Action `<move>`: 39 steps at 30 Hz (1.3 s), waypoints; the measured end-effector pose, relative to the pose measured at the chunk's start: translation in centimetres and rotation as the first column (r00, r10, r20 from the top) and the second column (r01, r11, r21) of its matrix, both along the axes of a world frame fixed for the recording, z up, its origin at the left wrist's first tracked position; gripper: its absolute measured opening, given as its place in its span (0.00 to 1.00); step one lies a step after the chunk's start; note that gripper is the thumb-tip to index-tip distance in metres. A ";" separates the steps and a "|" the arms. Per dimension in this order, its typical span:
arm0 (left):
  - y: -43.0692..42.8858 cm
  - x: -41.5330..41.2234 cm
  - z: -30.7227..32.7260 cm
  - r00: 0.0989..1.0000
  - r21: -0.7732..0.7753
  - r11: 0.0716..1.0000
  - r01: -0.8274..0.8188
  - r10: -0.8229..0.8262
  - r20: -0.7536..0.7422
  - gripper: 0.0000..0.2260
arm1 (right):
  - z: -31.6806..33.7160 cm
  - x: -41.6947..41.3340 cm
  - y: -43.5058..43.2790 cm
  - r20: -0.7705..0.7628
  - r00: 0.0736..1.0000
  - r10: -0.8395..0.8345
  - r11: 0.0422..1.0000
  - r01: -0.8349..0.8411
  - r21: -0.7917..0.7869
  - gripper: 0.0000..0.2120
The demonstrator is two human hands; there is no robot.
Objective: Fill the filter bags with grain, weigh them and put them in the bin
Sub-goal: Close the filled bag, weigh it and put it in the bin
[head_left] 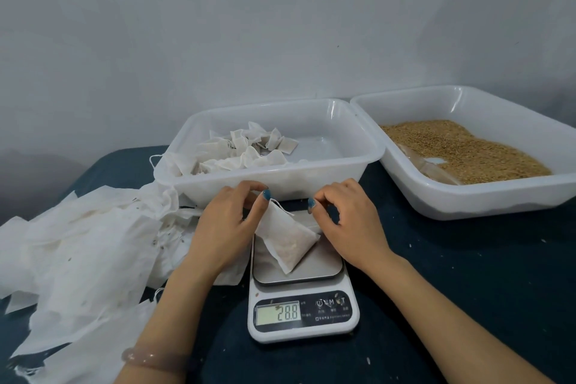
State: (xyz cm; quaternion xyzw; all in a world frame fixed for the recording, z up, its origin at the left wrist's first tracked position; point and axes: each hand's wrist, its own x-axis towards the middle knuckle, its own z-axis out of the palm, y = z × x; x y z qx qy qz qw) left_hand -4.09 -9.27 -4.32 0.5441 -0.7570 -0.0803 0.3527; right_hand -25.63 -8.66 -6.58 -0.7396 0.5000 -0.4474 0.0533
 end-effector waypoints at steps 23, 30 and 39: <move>-5.6 -4.0 9.8 0.908 -0.271 0.932 0.242 -0.316 -0.275 0.14 | 0.5 0.0 0.3 0.075 0.993 -0.089 0.995 0.092 -0.034 0.04; -11.2 -5.9 9.2 0.968 -0.121 0.961 0.250 -0.247 0.039 0.14 | 0.5 0.1 0.4 0.028 0.995 -0.092 0.995 0.093 -0.031 0.03; -12.3 -4.9 6.9 0.884 0.271 0.914 0.302 -0.375 0.280 0.09 | 0.3 0.0 0.3 0.006 0.996 -0.090 0.996 0.090 0.010 0.03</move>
